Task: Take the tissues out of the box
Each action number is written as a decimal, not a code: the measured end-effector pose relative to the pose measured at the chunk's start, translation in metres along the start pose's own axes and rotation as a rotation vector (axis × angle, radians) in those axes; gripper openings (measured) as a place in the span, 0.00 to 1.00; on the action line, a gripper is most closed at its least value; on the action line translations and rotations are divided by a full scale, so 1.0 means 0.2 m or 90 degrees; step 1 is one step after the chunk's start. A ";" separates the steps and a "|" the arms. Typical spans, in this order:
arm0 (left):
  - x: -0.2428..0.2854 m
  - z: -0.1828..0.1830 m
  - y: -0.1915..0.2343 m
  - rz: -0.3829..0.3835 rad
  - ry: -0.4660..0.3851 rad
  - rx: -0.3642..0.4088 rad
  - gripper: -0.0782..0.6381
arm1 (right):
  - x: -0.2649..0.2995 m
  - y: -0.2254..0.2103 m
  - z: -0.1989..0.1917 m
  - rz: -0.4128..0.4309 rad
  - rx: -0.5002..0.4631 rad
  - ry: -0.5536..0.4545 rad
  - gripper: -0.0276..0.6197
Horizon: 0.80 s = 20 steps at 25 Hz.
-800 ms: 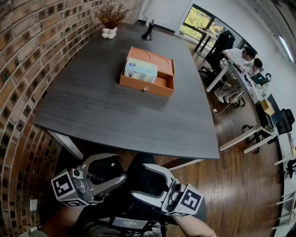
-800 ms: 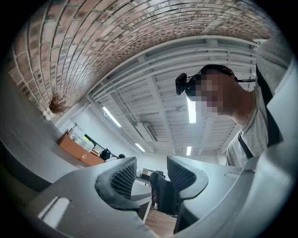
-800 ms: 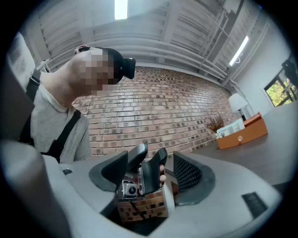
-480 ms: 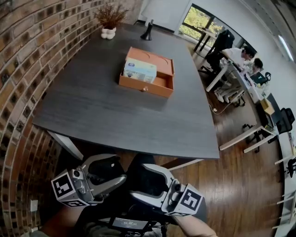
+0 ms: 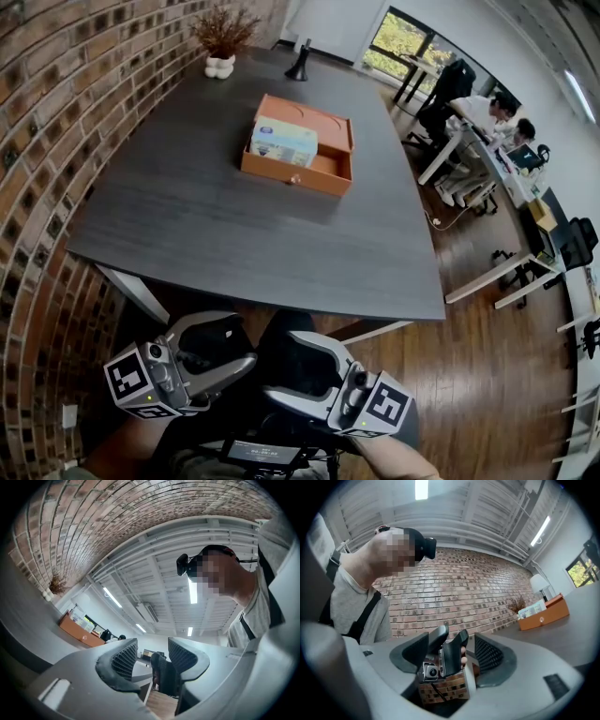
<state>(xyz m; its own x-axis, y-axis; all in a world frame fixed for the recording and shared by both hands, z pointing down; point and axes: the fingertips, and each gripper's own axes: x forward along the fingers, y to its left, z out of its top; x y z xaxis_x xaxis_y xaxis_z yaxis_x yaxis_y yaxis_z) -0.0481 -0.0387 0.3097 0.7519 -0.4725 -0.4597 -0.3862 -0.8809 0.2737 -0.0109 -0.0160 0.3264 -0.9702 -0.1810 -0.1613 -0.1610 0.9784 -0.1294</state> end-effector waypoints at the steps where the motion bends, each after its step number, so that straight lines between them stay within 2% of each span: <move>1: 0.00 0.00 0.00 0.000 0.001 0.000 0.38 | 0.00 0.00 0.00 0.000 0.000 0.000 0.54; 20: 0.00 -0.01 0.00 0.002 0.005 0.003 0.38 | -0.01 0.00 0.01 -0.002 0.000 -0.003 0.54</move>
<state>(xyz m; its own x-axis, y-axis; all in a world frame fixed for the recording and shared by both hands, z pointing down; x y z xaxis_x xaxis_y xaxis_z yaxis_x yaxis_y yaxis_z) -0.0476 -0.0391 0.3122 0.7545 -0.4752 -0.4527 -0.3909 -0.8794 0.2717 -0.0095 -0.0169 0.3255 -0.9688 -0.1846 -0.1656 -0.1640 0.9778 -0.1306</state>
